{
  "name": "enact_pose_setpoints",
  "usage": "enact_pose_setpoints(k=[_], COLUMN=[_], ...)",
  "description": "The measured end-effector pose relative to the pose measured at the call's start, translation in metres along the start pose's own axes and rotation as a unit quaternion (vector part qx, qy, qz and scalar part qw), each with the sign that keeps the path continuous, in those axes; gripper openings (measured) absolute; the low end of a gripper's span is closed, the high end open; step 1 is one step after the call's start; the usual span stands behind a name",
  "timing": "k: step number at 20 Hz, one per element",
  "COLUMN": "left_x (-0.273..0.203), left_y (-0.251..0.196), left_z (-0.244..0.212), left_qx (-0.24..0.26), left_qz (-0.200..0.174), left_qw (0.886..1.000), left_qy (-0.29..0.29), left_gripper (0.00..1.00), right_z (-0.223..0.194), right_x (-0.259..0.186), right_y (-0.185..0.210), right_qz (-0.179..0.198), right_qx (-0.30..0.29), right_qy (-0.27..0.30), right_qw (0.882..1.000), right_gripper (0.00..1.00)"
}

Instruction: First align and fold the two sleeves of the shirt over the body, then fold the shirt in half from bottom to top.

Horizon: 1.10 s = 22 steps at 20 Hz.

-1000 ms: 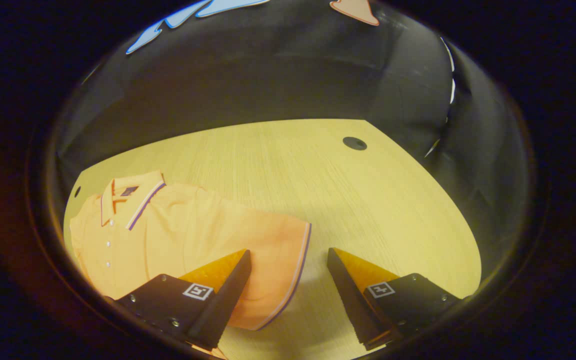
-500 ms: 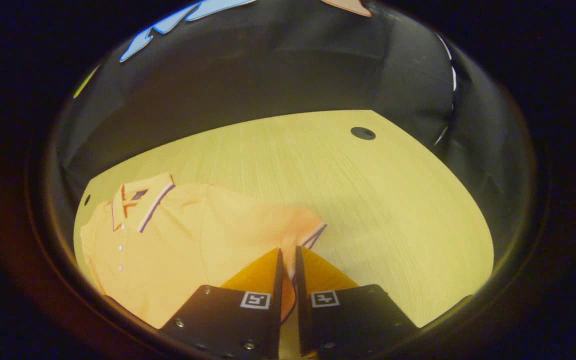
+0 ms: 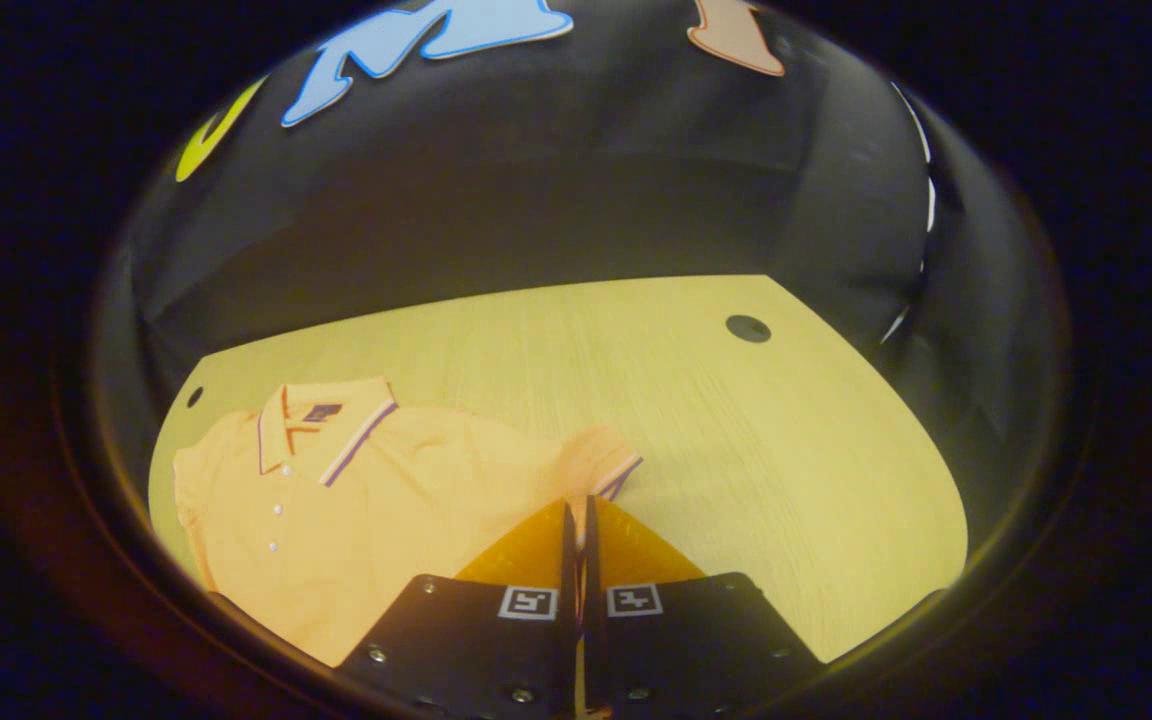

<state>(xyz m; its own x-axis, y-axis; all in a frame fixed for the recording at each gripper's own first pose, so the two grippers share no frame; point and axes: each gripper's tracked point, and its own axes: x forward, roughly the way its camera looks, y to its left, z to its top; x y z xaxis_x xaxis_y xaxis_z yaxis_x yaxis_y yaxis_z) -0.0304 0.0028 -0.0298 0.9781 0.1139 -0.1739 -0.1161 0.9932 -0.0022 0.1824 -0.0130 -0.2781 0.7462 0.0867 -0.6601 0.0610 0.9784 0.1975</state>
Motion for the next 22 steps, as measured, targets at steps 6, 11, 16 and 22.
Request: enact_pose_setpoints(k=[6,11,16,22], left_x=[0.004,0.007,0.007,0.011], left_y=[0.0,0.008,0.015,0.019], left_z=[0.001,0.001,-0.001,-0.003], left_qx=[0.0,0.002,-0.006,-0.009], left_qz=[-0.012,-0.012,-0.007,-0.013], left_qw=[1.0,1.0,1.0,1.0], left_qy=[-0.003,-0.006,-0.003,0.001], left_gripper=[0.96,0.96,0.96,0.96], right_z=[0.026,0.027,0.007,-0.014], right_x=[-0.026,-0.032,-0.021,-0.014], right_y=[0.04,0.082,0.115,0.129], right_qz=[0.026,0.049,0.065,0.081], right_qx=[-0.031,-0.053,-0.085,-0.089], right_qy=[-0.033,-0.036,-0.012,0.023], right_qw=[0.999,0.997,0.994,0.992], right_gripper=[0.04,0.04,0.06,0.08])
